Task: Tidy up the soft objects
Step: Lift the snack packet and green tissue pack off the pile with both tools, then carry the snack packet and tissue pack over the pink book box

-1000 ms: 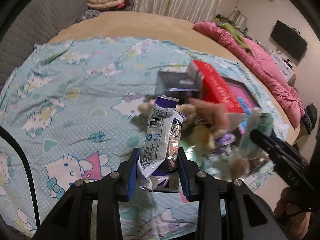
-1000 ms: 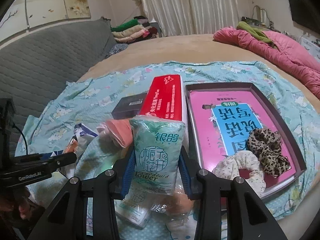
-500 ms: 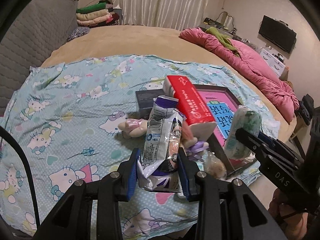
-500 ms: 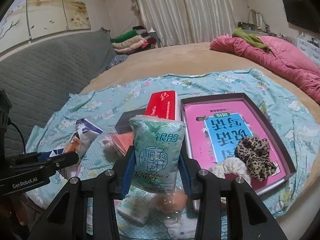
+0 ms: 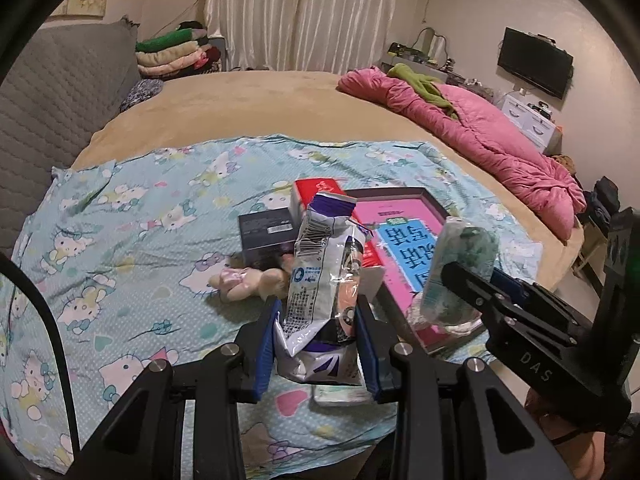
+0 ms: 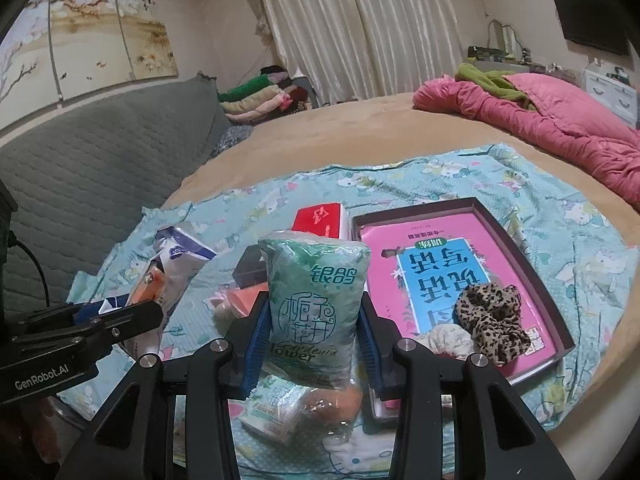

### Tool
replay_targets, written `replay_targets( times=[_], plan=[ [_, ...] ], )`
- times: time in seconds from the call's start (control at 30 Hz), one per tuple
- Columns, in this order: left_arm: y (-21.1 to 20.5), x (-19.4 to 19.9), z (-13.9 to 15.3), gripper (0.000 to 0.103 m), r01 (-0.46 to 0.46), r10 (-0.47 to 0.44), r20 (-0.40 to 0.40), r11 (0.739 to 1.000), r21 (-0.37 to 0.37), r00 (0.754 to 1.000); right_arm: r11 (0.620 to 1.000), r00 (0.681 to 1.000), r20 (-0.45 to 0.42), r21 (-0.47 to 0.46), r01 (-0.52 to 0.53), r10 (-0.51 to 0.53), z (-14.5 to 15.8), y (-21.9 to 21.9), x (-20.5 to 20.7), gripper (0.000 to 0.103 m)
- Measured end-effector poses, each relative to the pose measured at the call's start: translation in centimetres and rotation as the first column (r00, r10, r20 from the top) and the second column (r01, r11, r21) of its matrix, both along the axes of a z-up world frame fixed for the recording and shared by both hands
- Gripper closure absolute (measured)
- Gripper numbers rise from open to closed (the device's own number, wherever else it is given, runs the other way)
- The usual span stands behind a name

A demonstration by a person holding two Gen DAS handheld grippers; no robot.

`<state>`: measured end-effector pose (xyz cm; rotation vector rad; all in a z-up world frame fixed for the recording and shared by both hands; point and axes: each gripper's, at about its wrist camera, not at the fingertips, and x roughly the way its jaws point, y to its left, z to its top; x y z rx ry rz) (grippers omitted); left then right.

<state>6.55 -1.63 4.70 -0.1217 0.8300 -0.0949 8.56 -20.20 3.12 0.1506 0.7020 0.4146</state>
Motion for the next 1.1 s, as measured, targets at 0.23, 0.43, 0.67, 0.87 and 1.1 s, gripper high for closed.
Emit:
replay_targets(
  times=[0.23,0.43,0.67,0.87,1.1],
  plan=[
    [-2.1,0.1,1.0,0.067,0.026,-0.026,0.015,1.0,0.012,1.0,0.999,1.0,-0.001,0.028,0.03,-0.03,0.7,-1.8,-0.1,0.061],
    [-3.8,0.4,1.6,0.067,0.048,-0.048,0.022,0.999,0.021,0.999,0.998,0.998,0.01,0.018,0.06,-0.06,1.6,-3.3,-0.1,0.061],
    [-5.4,0.8,2.3,0.067,0.07,-0.071,0.03,0.997,0.031,0.997,0.994,0.994,0.011,0.039,0.106,-0.106,2.4,-5.6,-0.3,0.061],
    [-7.2,1.3,2.9,0.067,0.097,-0.098,0.04,0.994,0.043,0.994,0.987,0.989,0.024,0.066,0.147,-0.149,3.3,-7.2,-0.5,0.061],
    [-8.9,2.1,3.1,0.067,0.127,-0.129,0.047,0.991,0.05,0.991,0.98,0.979,0.053,0.055,0.192,-0.195,4.2,-8.9,-0.5,0.061]
  ],
)
